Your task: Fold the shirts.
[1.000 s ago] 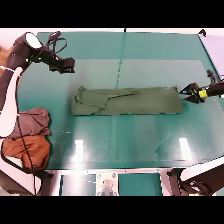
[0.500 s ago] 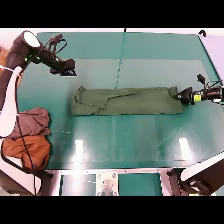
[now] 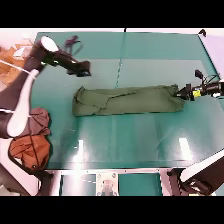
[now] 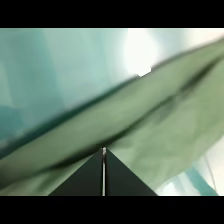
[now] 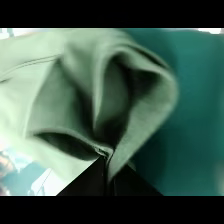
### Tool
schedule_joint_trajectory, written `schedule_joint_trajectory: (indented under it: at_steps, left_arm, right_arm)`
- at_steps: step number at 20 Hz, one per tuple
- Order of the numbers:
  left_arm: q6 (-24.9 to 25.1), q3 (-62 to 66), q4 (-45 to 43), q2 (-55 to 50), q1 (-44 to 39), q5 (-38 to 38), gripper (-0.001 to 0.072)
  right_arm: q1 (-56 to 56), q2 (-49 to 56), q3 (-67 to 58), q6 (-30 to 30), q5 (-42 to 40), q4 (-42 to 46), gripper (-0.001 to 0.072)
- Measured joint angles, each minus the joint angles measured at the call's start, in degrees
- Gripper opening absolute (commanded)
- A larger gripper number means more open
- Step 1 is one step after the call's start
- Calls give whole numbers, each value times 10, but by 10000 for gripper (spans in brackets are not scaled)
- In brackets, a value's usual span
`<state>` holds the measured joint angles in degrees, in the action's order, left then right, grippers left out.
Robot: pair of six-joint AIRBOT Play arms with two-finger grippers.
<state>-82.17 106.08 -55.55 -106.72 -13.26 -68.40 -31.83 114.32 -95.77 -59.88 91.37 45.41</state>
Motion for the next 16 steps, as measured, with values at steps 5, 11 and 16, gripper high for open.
schedule_joint_trajectory:
  at_steps: [5,11,16]
  left_arm:
    - [26,0,64,-82,-122,82,29]
    - [43,3,130,-138,-219,173,29]
    - [45,4,155,-155,-243,187,29]
  right_arm:
    - [40,-76,-15,-61,52,-3,16]
    - [112,-206,-18,-129,90,-7,16]
    - [156,-269,-18,-153,99,-35,16]
